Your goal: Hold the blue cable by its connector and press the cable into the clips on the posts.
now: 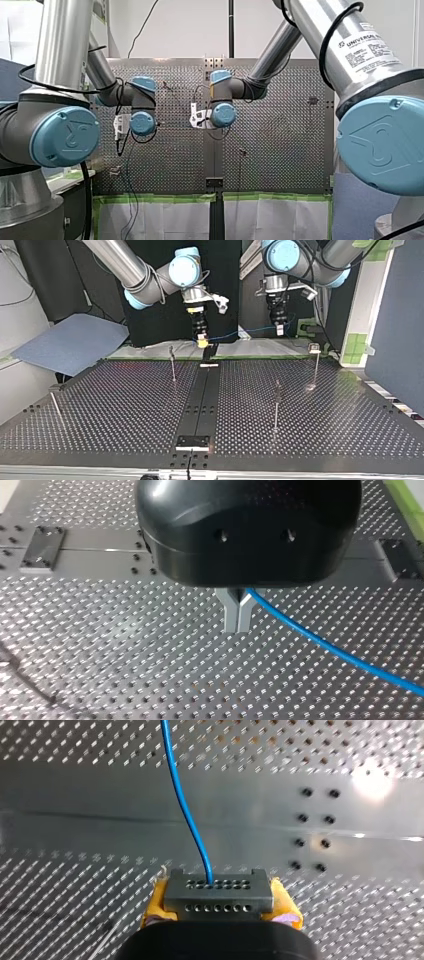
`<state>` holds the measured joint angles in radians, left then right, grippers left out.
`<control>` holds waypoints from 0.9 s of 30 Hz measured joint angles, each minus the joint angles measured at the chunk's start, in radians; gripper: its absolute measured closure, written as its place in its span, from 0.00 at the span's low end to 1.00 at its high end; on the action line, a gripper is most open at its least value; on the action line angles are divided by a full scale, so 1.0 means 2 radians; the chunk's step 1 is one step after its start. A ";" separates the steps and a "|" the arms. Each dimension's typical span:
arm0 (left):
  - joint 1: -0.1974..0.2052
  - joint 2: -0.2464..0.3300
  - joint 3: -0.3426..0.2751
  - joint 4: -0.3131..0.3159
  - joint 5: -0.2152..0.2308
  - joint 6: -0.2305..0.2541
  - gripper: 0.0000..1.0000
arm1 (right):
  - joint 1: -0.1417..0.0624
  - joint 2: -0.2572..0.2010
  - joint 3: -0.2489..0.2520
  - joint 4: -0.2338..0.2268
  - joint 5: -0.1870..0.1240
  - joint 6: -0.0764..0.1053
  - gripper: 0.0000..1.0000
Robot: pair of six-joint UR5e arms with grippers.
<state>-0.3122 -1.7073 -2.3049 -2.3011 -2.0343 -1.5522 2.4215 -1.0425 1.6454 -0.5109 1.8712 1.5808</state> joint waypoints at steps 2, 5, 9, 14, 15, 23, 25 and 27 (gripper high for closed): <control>0.009 0.009 0.004 -0.009 0.009 0.000 1.00 | 0.001 0.000 -0.009 0.003 -0.002 0.000 1.00; 0.023 0.020 0.014 -0.022 0.022 -0.003 1.00 | 0.003 0.000 -0.022 0.008 -0.004 0.000 1.00; 0.037 0.021 0.029 -0.041 0.038 -0.013 1.00 | 0.005 0.000 -0.040 0.017 -0.005 0.002 1.00; 0.047 0.038 0.044 -0.066 0.036 -0.020 1.00 | 0.006 0.000 -0.056 0.026 -0.005 0.005 1.00; 0.048 0.041 0.048 -0.071 0.033 -0.022 1.00 | 0.006 0.000 -0.060 0.029 -0.005 0.005 1.00; 0.059 0.072 0.089 -0.114 0.020 -0.011 1.00 | 0.006 0.000 -0.070 0.034 -0.004 0.007 1.00; 0.064 0.080 0.098 -0.123 0.020 -0.014 1.00 | 0.007 0.000 -0.073 0.035 -0.004 0.007 1.00; 0.066 0.082 0.106 -0.131 0.023 -0.019 1.00 | 0.007 0.000 -0.077 0.037 -0.004 0.007 1.00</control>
<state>-0.1804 -1.5437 -2.0931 -2.5627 -1.9882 -1.5902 2.4360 -1.0427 1.4908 -0.4370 1.8627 1.5948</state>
